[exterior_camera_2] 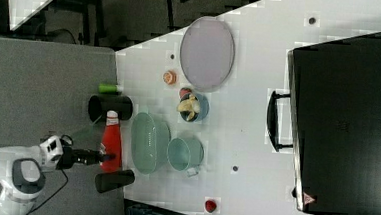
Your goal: Pick ketchup from strainer and place it on the table
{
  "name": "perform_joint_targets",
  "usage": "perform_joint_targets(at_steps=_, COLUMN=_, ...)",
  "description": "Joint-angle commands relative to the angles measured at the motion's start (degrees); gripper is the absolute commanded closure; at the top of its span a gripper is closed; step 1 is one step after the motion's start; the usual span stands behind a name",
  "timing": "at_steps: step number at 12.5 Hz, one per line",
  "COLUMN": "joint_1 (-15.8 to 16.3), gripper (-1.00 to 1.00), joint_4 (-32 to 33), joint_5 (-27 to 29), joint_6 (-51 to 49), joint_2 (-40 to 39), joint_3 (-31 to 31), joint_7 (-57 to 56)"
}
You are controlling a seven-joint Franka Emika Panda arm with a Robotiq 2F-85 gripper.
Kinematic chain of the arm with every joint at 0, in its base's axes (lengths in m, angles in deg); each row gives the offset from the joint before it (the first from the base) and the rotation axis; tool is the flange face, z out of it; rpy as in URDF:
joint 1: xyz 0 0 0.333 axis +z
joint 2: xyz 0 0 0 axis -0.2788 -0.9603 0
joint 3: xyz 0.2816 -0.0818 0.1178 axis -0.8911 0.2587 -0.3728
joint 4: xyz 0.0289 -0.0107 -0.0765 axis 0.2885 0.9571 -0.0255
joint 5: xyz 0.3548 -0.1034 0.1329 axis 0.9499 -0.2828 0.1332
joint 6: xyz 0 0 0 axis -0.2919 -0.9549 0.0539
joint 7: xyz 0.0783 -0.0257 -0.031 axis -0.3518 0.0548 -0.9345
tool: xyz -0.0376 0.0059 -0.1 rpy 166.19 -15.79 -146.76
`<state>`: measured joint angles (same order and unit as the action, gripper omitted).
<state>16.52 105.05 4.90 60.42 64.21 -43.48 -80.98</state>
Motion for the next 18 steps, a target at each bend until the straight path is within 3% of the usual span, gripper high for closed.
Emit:
perform_joint_targets(at_steps=1, joint_1=-4.7, gripper=-0.22, joint_4=-3.7, joint_5=0.1, joint_6=-5.1, joint_2=-0.3, joint_3=4.5, joint_7=-11.0)
perform_joint_targets(at_steps=10, joint_1=-9.2, gripper=-0.22, joint_4=-8.7, joint_5=-0.2, joint_6=-7.7, joint_2=0.5, joint_3=20.8, joint_7=-20.5)
perform_joint_targets(at_steps=14, joint_1=-10.3, gripper=-0.22, joint_4=-7.5, joint_5=-0.2, joint_6=-7.7, joint_2=0.3, joint_3=29.4, joint_7=-28.2)
perform_joint_targets(at_steps=18, joint_1=-10.5, gripper=-0.22, joint_4=-2.1, joint_5=-0.2, joint_6=-7.6, joint_2=0.1, joint_3=34.5, joint_7=-28.6)
